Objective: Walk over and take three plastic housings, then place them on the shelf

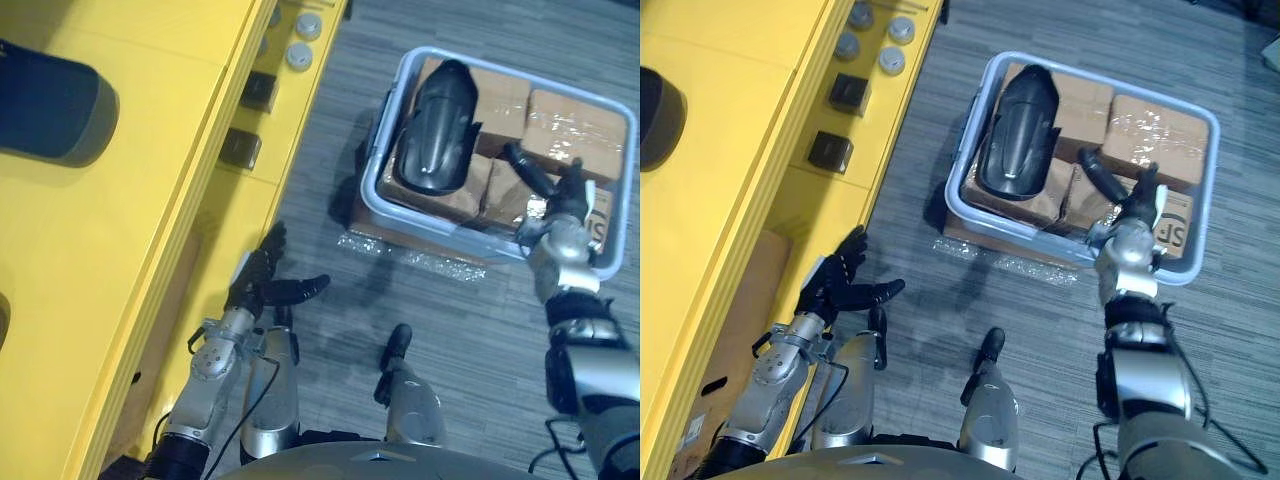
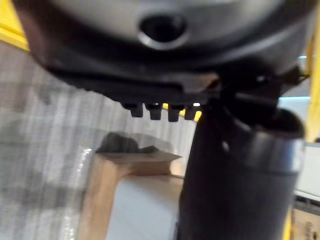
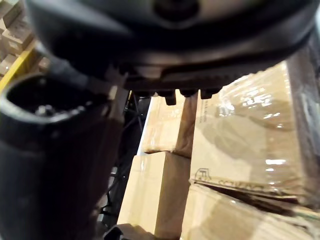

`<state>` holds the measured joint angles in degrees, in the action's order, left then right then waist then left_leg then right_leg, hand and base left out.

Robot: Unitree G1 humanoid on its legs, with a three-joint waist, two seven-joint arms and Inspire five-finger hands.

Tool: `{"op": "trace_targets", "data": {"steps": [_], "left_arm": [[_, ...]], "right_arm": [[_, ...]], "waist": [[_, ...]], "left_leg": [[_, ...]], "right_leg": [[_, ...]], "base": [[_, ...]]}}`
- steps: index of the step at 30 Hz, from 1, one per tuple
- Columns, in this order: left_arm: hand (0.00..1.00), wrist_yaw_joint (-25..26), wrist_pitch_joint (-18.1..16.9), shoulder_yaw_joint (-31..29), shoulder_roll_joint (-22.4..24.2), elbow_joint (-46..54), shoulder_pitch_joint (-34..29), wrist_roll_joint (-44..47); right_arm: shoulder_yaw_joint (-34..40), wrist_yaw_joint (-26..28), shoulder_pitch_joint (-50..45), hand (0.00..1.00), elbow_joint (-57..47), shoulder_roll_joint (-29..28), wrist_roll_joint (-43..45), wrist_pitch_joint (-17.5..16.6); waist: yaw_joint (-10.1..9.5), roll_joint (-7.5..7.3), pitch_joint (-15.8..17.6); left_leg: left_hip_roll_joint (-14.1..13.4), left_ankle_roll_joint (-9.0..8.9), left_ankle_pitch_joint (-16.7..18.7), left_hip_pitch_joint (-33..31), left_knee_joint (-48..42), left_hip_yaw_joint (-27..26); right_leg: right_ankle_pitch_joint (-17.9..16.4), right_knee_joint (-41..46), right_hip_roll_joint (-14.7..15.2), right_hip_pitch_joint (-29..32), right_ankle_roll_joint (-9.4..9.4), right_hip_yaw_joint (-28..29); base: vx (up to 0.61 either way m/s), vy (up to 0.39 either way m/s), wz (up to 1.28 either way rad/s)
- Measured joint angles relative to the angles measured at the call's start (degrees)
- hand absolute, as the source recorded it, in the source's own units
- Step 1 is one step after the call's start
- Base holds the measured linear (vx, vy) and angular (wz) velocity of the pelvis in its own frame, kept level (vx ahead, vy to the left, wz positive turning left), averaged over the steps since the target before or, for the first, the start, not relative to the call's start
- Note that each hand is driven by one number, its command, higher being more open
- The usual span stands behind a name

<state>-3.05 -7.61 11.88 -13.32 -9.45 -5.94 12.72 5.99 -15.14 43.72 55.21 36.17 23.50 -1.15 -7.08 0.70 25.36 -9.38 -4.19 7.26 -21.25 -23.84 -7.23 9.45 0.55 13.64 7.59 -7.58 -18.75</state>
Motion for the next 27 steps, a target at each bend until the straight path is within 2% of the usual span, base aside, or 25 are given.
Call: {"op": "trace_targets", "data": {"steps": [4, 9, 10, 12, 14, 19, 27], "left_arm": [[1.0, 1.9, -2.2, 1.8, 0.8, -7.4, 1.1, -0.4], [1.0, 4.9, -5.0, 1.7, 1.9, -10.4, 1.6, -0.4], [1.0, 5.4, -5.7, 1.8, 2.2, -10.8, 1.6, -0.3], [1.0, 5.7, -6.3, 1.8, 2.8, -10.9, 1.5, -0.3], [1.0, 5.7, -6.4, 1.9, 3.9, -11.0, 1.6, 0.1], [1.0, 5.7, -6.4, 3.6, 5.4, -12.7, 1.7, 0.2], [1.0, 6.8, -7.0, 4.1, 6.2, -13.7, 1.8, 0.4]], "right_arm": [[-1.1, 1.4, 7.5, 1.0, 4.2, 5.1, 0.0, 1.8], [-1.3, 3.2, 12.3, 1.0, 8.8, 7.2, -0.2, 4.6], [-2.3, 4.4, 13.2, 1.0, 9.2, 7.5, -0.4, 5.8], [-2.3, 5.6, 13.4, 1.0, 9.2, 7.6, -0.6, 7.3], [-2.4, 8.0, 13.4, 1.0, 9.3, 8.4, -0.9, 10.2], [-4.0, 11.7, 14.3, 1.0, 9.3, 9.8, -2.9, 12.6], [-6.1, 14.2, 16.6, 1.0, 9.4, 10.9, -5.2, 14.6]], "waist": [[-0.98, 0.96, 1.4], [-3.02, 2.71, 2.6], [-3.42, 3.42, 2.8], [-3.69, 3.66, 2.8], [-3.71, 3.72, 2.8], [-3.76, 3.98, 3.0], [-4.06, 4.07, 3.0]], "left_leg": [[0.5, 1.27, 0.4, -2.1, -1.3, 0.4], [0.8, 1.7, 0.6, -3.5, -3.0, 0.6], [0.8, 1.71, 0.6, -3.8, -3.1, 0.6], [0.8, 1.68, 0.6, -4.6, -3.4, 0.7], [0.8, 1.48, 0.5, -6.2, -4.3, 1.3], [0.5, 1.37, 0.5, -6.4, -4.9, 1.6], [0.6, 1.39, -0.1, -7.9, -5.1, 1.8]], "right_leg": [[4.6, -1.5, 0.2, 1.0, 1.33, -2.7], [4.7, -1.5, 0.6, 1.3, 1.22, -5.6], [4.6, -1.5, 0.6, 1.5, 1.18, -6.3], [4.0, -1.5, 0.7, 2.0, 0.9, -6.5], [2.6, -1.4, 0.7, 2.5, 0.42, -8.0], [1.1, 0.7, 0.7, 3.2, 0.27, -8.0], [-0.5, 2.7, 1.4, 5.4, 0.19, -8.0]], "base": [[-0.07, 0.101, -0.01], [-0.08, 0.063, 0.04], [-0.09, 0.002, -0.03], [-0.09, -0.006, 0.01], [-0.09, -0.028, 0.09], [-0.05, -0.013, 0.02], [-0.06, 0.004, 0.0]]}}
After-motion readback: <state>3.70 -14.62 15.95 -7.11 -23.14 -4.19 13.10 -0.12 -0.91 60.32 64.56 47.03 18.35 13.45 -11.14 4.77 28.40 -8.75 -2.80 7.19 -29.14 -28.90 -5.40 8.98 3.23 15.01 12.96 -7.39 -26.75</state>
